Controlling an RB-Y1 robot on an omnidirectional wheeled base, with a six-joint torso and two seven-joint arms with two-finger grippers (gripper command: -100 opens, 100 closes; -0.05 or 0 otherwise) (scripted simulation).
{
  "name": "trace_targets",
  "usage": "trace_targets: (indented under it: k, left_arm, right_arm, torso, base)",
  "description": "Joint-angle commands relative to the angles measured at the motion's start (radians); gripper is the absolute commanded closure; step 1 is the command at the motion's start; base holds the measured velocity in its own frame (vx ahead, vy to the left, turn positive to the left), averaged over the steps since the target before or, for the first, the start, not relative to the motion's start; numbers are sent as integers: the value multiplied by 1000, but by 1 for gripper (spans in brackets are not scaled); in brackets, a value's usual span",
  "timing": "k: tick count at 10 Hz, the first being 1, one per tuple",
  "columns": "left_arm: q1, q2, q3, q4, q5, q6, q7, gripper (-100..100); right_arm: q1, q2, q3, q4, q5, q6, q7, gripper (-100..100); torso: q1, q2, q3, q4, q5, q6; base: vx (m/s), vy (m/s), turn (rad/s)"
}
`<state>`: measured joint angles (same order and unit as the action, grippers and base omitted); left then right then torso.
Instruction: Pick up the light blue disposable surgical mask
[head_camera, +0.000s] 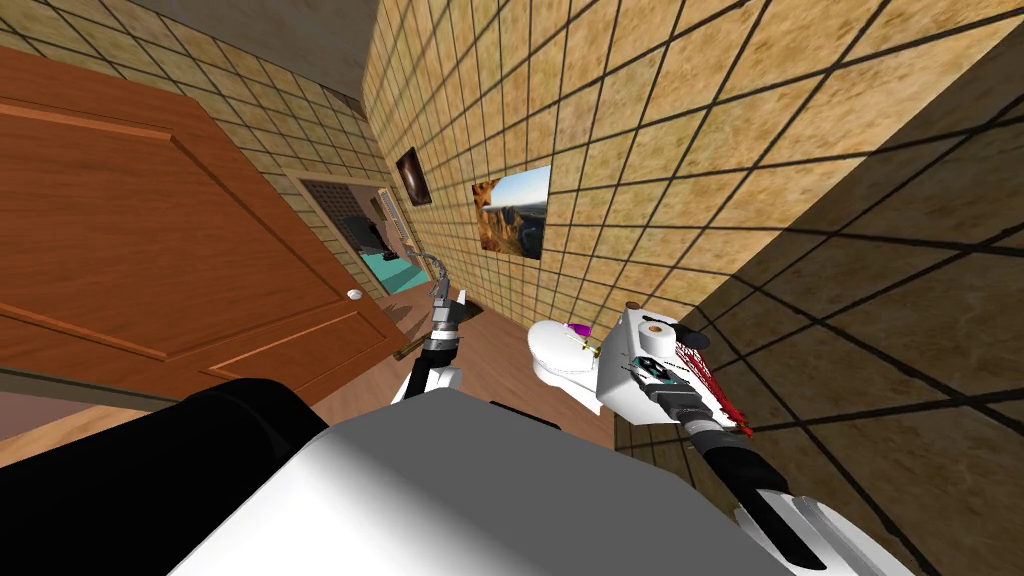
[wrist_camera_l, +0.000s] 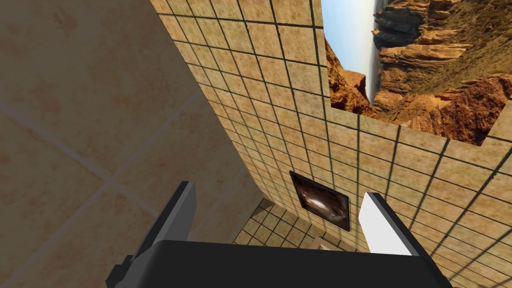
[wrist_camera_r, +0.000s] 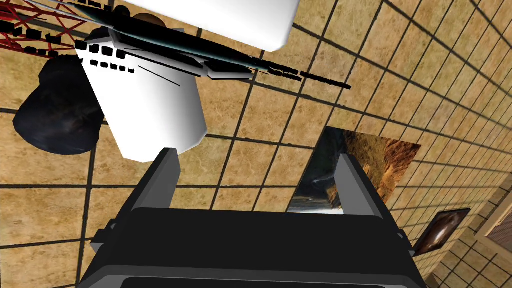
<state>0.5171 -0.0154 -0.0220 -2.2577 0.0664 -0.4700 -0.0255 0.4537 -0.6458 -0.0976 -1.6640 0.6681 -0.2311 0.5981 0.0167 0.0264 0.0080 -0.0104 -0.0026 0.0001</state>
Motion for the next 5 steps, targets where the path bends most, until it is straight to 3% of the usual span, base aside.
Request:
trace_targets:
  k: [1, 3, 5]
  left_arm:
    - [0, 0, 0, 0, 0, 0, 0, 0]
    - [0, 0, 0, 0, 0, 0, 0, 0]
    - [0, 0, 0, 0, 0, 0, 0, 0]
  right_arm:
    - [1, -29, 0, 11, 16, 12, 14, -100]
    - [-12, -86, 0, 72, 85, 29, 80, -100]
    - [-12, -86, 0, 84, 85, 29, 80, -100]
  torso:
    - [0, 0, 0, 0, 0, 0]
    - [7, 12, 3, -5, -1, 0]
    - [14, 24, 7, -10, -3, 0]
  base:
    - [-41, 28, 42]
    - [-49, 49, 105]
    - [-35, 27, 23]
